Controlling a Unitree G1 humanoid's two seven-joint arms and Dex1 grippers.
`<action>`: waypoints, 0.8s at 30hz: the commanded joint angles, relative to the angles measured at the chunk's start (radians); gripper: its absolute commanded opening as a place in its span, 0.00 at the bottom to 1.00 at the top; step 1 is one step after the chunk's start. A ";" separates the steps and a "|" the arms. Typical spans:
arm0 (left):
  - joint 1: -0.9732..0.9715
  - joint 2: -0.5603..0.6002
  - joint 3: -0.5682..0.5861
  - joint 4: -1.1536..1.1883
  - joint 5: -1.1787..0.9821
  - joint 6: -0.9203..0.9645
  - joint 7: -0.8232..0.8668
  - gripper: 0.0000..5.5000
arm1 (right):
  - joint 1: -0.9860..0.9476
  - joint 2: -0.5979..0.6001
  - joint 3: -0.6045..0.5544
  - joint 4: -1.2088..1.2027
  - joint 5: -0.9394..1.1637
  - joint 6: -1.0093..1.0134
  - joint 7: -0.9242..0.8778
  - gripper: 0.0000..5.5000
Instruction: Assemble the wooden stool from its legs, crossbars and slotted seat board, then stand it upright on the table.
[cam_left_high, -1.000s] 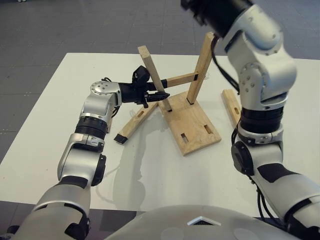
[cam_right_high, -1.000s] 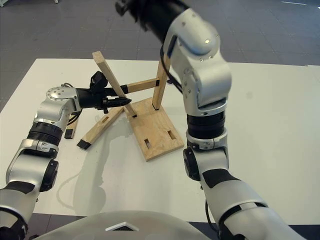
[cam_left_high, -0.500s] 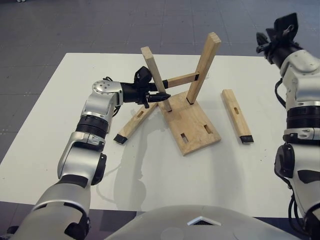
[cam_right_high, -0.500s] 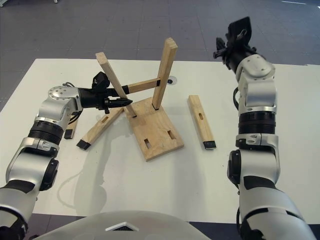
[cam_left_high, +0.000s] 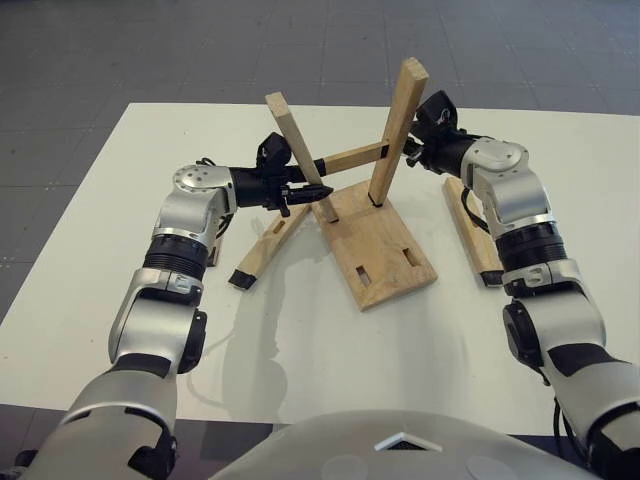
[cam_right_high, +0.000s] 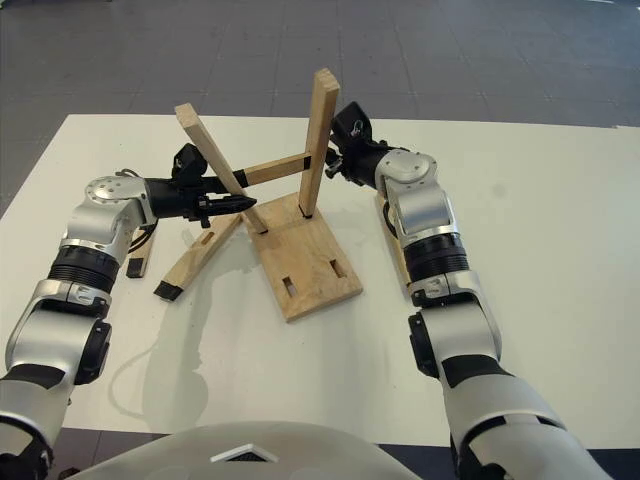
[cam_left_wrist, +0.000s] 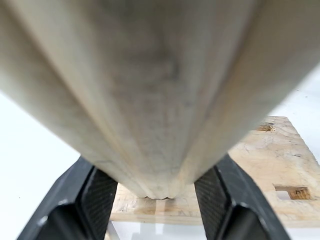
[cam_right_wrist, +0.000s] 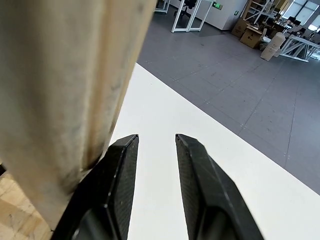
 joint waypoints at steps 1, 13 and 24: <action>0.098 -0.045 -0.095 0.067 0.135 0.080 0.079 0.37 | 0.048 0.148 0.065 -0.323 0.191 0.190 0.114 0.25; 0.086 -0.052 -0.117 0.080 0.137 0.193 0.103 0.37 | 0.245 -0.081 -0.237 -0.301 0.157 0.203 -0.080 0.25; 0.002 -0.065 -0.038 0.051 0.101 0.185 0.109 0.37 | 0.365 -0.083 -0.243 -0.427 0.202 0.263 -0.130 0.25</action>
